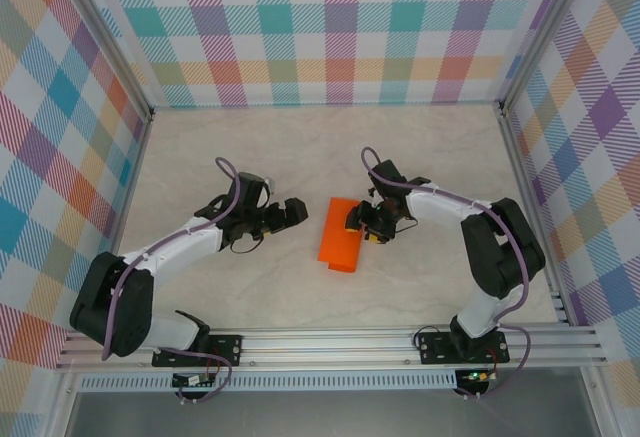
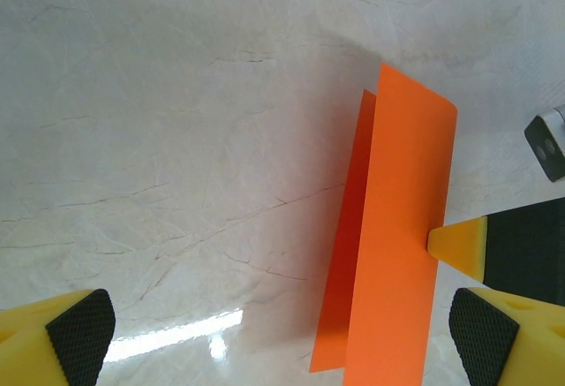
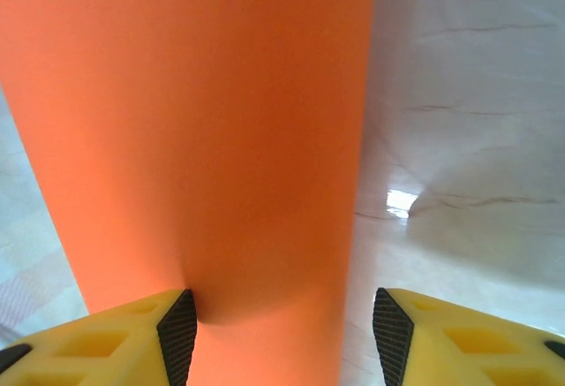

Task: Fold a paper plane with a square sheet of paper (pick it up from the middle)
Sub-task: Fold the square sheet of paper in half at the center of the table.

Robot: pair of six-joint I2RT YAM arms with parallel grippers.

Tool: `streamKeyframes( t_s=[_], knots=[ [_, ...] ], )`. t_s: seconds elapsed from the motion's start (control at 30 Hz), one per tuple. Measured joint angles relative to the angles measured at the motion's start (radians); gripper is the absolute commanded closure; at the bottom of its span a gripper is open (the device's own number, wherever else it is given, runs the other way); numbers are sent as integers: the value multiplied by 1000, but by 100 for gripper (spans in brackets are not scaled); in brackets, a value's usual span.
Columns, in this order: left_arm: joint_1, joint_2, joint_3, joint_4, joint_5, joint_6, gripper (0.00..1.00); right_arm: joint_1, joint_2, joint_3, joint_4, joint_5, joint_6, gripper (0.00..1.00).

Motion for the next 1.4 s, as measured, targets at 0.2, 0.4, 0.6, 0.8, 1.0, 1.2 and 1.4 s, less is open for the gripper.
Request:
streamKeyframes(
  t_s=[0.2, 0.4, 0.6, 0.8, 1.0, 1.2, 1.4],
  knots=[
    [-3, 12, 3, 19, 8, 0, 0, 0, 0, 0, -44, 53, 0, 39],
    [-8, 21, 12, 31, 30, 0, 0, 0, 0, -1, -46, 80, 15, 40],
    [-9, 21, 14, 48, 42, 0, 0, 0, 0, -19, -32, 80, 31, 40],
    [-11, 26, 14, 51, 46, 0, 0, 0, 1, -33, -22, 80, 34, 40],
    [-14, 28, 14, 51, 49, -3, 0, 0, 13, -32, -28, 95, 35, 41],
    [-15, 30, 14, 51, 49, -8, 0, 0, 28, -19, -44, 103, 39, 41],
    [-15, 32, 14, 52, 49, -8, 0, 0, 30, -16, -46, 106, 60, 40]
  ],
)
